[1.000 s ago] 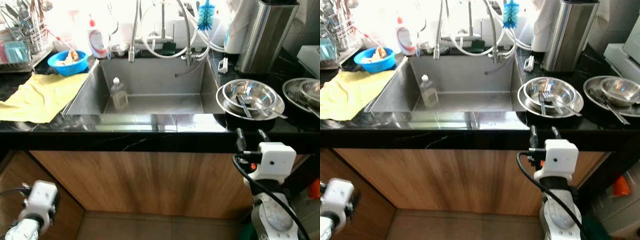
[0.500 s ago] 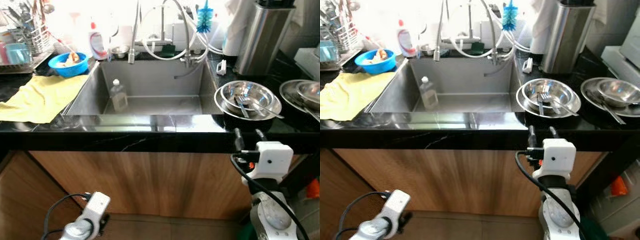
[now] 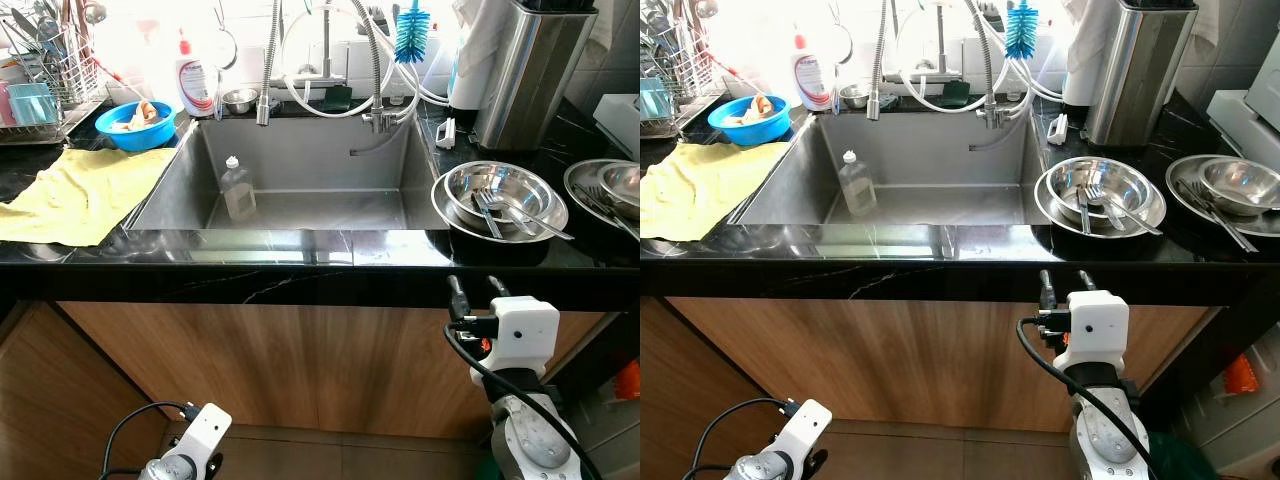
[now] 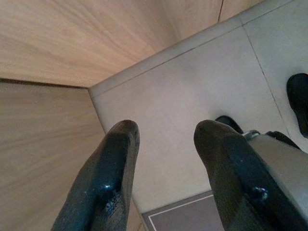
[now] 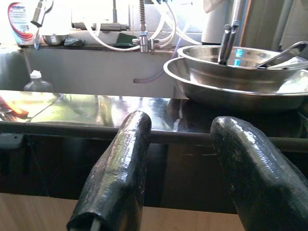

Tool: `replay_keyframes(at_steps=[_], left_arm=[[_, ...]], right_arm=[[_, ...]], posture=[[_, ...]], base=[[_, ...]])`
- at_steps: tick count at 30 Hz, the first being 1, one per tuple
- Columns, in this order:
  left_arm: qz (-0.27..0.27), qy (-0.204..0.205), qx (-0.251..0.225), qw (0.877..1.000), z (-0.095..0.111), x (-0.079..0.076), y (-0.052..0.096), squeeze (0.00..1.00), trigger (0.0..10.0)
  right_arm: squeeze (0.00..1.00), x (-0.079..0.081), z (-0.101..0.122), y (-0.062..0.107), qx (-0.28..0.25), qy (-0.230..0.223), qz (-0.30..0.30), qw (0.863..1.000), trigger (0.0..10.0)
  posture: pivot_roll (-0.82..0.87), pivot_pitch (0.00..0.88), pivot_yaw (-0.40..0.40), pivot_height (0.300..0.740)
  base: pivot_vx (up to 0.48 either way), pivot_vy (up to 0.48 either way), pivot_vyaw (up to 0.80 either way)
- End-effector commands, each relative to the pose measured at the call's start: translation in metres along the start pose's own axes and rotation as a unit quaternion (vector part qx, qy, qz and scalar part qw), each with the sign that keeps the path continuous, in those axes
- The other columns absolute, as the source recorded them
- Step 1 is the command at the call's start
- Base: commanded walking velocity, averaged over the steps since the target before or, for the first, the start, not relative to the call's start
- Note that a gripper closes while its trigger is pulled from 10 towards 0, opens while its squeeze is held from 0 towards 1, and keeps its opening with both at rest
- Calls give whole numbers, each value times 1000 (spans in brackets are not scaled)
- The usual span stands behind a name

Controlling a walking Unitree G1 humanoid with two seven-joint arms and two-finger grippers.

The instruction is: Kitchen organization

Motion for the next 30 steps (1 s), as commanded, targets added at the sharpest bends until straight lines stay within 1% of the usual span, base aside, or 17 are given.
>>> replay_keyframes(at_steps=[1,7,9,12,16,30], left_arm=[[6,8,11,1000,-4,4,1,0,10000],[4,3,3,1000,1,1,-1,0,10000],[5,-5,4,1000,1,-1,-1,0,10000],[-3,-14,-1,1000,2,-5,-1,0,10000],[-4,-15,-3,1000,2,-7,-1,0,10000],[-7,-20,-9,1000,3,-7,-1,0,10000]], right_arm=[[0,4,-2,-1,6,-6,6,1000,10000],[0,2,0,-1,2,-6,5,1000,10000],[0,2,-1,-2,1,-6,5,1000,10000],[0,3,0,-1,0,-7,5,1000,10000],[0,3,0,-2,-1,-7,5,1000,10000],[0,4,0,-4,-4,-12,6,1000,10000]], posture=[[-132,0,38,740],[-136,0,42,740],[-136,0,42,740],[-135,0,44,740],[-132,0,43,740],[-120,0,45,740]], base=[[0,480,0],[0,480,0],[0,247,0],[0,0,0],[0,0,0],[0,0,0]])
Point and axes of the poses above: a point about 5 cm out from each wrist's last joint towards the gripper, its own y axis pointing back from the gripper into the wrist, its own z axis along the axis of the wrist's last joint, x = y × z, the point moved 2 cm from there along -y, pointing out of the wrist towards the gripper, and after that the axes turned 4 degrees about -y, right-handed, at the moved point
